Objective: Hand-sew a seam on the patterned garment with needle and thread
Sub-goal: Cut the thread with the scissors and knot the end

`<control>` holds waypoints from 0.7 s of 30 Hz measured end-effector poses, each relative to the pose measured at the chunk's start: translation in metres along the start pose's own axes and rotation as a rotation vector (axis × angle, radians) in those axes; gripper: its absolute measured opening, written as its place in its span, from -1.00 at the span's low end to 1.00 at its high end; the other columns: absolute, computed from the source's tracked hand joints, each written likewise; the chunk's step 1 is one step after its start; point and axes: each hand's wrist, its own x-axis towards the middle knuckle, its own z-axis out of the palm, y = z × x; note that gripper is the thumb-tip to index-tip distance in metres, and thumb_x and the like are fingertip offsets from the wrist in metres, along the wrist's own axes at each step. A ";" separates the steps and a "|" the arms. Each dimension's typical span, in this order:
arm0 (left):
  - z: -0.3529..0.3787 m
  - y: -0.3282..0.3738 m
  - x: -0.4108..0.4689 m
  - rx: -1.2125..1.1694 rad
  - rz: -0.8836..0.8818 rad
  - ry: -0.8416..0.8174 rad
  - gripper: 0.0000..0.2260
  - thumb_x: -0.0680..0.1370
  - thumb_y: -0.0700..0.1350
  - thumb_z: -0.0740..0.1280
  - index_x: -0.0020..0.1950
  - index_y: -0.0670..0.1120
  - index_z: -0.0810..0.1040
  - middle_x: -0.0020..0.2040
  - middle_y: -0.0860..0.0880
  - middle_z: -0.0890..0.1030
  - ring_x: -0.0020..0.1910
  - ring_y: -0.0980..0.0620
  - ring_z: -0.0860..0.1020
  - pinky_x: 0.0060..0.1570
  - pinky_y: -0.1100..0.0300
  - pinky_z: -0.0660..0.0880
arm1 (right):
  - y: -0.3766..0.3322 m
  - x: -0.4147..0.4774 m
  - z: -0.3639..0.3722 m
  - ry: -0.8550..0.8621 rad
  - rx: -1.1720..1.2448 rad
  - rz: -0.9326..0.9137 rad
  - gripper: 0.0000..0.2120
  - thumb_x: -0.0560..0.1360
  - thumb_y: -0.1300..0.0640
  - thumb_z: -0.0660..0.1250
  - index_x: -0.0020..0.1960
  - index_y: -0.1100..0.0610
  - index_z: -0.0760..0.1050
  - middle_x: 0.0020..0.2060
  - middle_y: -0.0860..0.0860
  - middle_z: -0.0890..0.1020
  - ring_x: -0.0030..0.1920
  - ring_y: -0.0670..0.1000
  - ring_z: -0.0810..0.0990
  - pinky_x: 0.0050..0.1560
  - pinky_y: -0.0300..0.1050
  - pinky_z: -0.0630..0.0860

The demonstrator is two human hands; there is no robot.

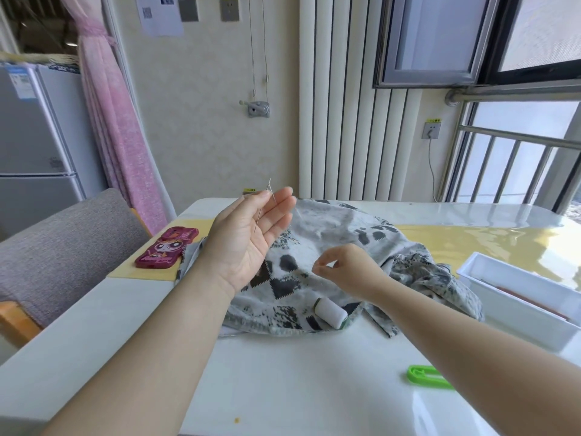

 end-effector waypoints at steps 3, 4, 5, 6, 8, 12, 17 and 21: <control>0.002 0.001 0.000 0.001 0.000 -0.006 -0.80 0.61 -0.25 0.19 -0.19 -0.10 0.49 -0.10 -0.09 0.70 -0.12 0.04 0.68 -0.06 0.21 0.61 | 0.000 -0.004 -0.004 -0.092 -0.095 -0.047 -0.82 0.54 0.13 0.30 0.04 0.13 0.64 0.03 -0.05 0.65 -0.19 -0.21 0.47 -0.13 -0.39 0.34; 0.002 0.001 0.000 -0.001 -0.001 -0.005 -0.80 0.61 -0.25 0.19 -0.19 -0.10 0.49 -0.09 -0.09 0.69 -0.12 0.04 0.68 -0.07 0.21 0.61 | -0.001 -0.005 -0.005 -0.139 -0.129 -0.075 -0.82 0.54 0.14 0.29 0.05 0.14 0.64 0.03 -0.04 0.65 -0.19 -0.19 0.48 -0.18 -0.42 0.35; 0.002 0.001 -0.001 -0.003 0.000 -0.004 -0.81 0.61 -0.24 0.20 -0.18 -0.10 0.49 -0.09 -0.09 0.69 -0.11 0.04 0.68 -0.06 0.21 0.61 | -0.002 -0.007 -0.005 -0.187 -0.160 -0.100 -0.82 0.54 0.14 0.29 0.05 0.14 0.64 0.01 -0.02 0.66 -0.22 -0.20 0.48 -0.25 -0.48 0.34; 0.003 0.002 -0.001 -0.008 0.002 -0.005 -0.82 0.60 -0.24 0.20 -0.18 -0.10 0.49 -0.09 -0.09 0.69 -0.11 0.04 0.67 -0.06 0.20 0.60 | -0.004 -0.009 -0.004 -0.227 -0.187 -0.121 -0.82 0.54 0.16 0.29 0.05 0.16 0.63 -0.01 0.00 0.66 -0.26 -0.21 0.47 -0.31 -0.52 0.33; 0.002 0.004 -0.001 -0.018 0.008 -0.005 -0.82 0.60 -0.23 0.20 -0.17 -0.09 0.48 -0.08 -0.08 0.69 -0.10 0.05 0.67 -0.04 0.19 0.60 | -0.005 -0.012 -0.001 -0.284 -0.242 -0.135 -0.81 0.54 0.17 0.28 0.06 0.17 0.63 -0.02 0.03 0.66 -0.26 -0.16 0.48 -0.32 -0.48 0.34; 0.001 0.005 -0.004 -0.014 0.015 0.021 -0.83 0.60 -0.23 0.20 -0.17 -0.08 0.48 -0.10 -0.07 0.69 -0.10 0.05 0.67 -0.03 0.19 0.60 | -0.003 -0.022 0.007 -0.333 -0.183 -0.102 -0.80 0.52 0.11 0.33 0.08 0.15 0.62 0.02 -0.01 0.66 -0.13 -0.13 0.51 -0.31 -0.51 0.35; -0.012 -0.012 -0.018 0.140 0.242 0.177 -0.86 0.62 -0.23 0.20 -0.11 -0.09 0.48 -0.08 -0.05 0.67 -0.02 0.04 0.65 0.06 0.18 0.58 | -0.011 -0.040 0.020 -0.336 0.042 -0.051 -0.87 0.49 0.11 0.36 -0.05 0.11 0.65 -0.14 -0.09 0.67 -0.14 -0.12 0.61 -0.10 -0.34 0.51; -0.035 -0.080 -0.070 0.495 0.425 0.505 -0.91 0.62 -0.20 0.21 -0.06 -0.06 0.45 -0.03 0.02 0.66 0.07 0.15 0.60 0.02 0.41 0.45 | -0.024 -0.068 0.053 -0.229 0.125 -0.039 -0.87 0.48 0.14 0.31 -0.13 0.14 0.62 -0.34 -0.12 0.60 -0.38 -0.23 0.50 -0.34 -0.34 0.43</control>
